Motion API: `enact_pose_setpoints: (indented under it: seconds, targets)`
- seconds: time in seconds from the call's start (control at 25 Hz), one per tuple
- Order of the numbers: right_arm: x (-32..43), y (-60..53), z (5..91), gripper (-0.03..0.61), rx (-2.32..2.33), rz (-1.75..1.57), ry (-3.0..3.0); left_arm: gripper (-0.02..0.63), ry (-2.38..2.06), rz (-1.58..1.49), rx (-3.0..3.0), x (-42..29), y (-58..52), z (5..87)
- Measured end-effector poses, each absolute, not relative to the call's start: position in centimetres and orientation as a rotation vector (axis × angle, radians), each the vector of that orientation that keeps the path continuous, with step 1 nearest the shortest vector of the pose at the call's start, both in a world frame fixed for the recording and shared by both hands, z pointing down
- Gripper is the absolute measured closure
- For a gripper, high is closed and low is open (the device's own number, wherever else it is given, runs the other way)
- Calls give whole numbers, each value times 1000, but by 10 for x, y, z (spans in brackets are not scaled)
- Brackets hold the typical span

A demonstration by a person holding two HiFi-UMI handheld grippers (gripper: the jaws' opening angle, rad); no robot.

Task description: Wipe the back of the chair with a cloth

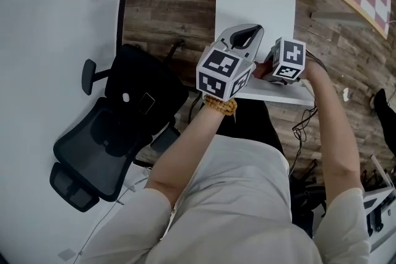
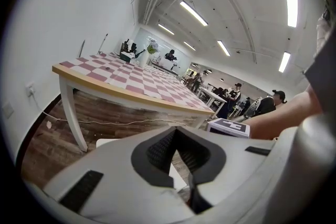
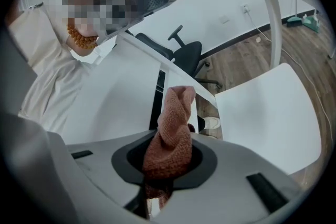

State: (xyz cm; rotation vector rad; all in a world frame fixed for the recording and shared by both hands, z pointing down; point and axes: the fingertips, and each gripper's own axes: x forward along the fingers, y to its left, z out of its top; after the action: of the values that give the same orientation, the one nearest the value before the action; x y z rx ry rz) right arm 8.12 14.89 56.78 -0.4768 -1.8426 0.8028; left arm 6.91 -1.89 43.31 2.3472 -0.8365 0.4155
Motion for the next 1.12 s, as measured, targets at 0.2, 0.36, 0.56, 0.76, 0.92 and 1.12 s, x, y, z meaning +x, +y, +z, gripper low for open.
enact_pose_setpoints:
  seconds: [0.2,0.36,0.56,0.76,0.92,1.12]
  targets:
    - [76,150,536,495,-523,812,-1900,601,-843,408,2354,73,-17,423]
    - [79,150,520,495,-519,795,-1912,601,-840,410,2359,76,-13,415]
    - [79,153,486,495,-545,806,-1941,601,-842,410,2370,78,-9,404]
    - [82,156,459,495,-559,792,-1950,601,-840,402,2383,79,-4,394]
    - [86,157,456,495,-545,781,-1953,601,-839,402,2380,81,-2,395]
    - [84,154,467,494,-516,727,-1955,601,-825,409,2379,83,0,400]
